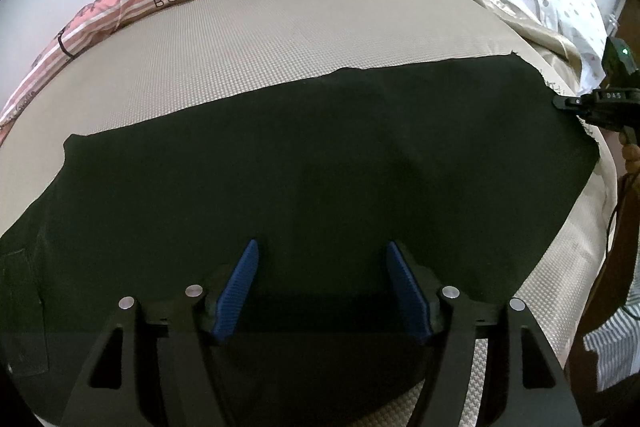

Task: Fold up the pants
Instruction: 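Grasp the trouser hem corner with the right gripper and lift it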

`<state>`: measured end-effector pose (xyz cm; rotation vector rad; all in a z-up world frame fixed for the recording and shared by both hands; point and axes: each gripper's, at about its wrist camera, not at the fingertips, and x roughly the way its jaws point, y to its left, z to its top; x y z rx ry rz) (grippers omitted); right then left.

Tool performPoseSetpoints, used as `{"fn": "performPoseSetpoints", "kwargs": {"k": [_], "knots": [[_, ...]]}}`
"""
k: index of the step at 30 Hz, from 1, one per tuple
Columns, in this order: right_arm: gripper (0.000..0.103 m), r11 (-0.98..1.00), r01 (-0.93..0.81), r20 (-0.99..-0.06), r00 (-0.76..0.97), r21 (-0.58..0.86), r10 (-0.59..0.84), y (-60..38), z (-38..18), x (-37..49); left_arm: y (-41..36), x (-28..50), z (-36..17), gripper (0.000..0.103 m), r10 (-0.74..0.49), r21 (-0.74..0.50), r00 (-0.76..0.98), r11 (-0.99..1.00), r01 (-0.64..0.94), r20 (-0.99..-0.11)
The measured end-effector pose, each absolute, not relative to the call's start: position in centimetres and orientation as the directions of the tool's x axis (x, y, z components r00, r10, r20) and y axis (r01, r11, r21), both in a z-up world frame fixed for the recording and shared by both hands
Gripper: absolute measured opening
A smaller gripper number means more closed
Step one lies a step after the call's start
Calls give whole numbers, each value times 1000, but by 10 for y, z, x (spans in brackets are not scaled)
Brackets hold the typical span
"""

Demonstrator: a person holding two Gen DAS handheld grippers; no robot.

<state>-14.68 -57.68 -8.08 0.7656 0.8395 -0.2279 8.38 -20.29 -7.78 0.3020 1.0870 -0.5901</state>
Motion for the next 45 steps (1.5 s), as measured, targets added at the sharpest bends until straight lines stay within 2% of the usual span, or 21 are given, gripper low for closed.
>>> {"fn": "performPoseSetpoints", "kwargs": {"k": [6, 15, 22, 36, 45], "knots": [[5, 685, 488, -717, 694, 541, 72, -559, -60, -148, -183, 93, -67, 68, -376, -160, 311, 823, 545, -873], [5, 673, 411, -658, 738, 614, 149, -508, -12, -107, -122, 119, -44, 68, -359, -184, 404, 893, 410, -841], [5, 728, 334, -670, 706, 599, 228, -446, 8, -36, -65, 122, -30, 68, -334, -190, 484, 927, 323, -808], [5, 792, 176, -733, 533, 585, 423, -290, -45, 84, 18, 119, -28, 68, -345, -264, 505, 938, 227, -791], [5, 852, 105, -800, 421, 512, 429, -227, -77, 110, 45, 117, -21, 68, -373, -308, 507, 928, 211, -777]]}}
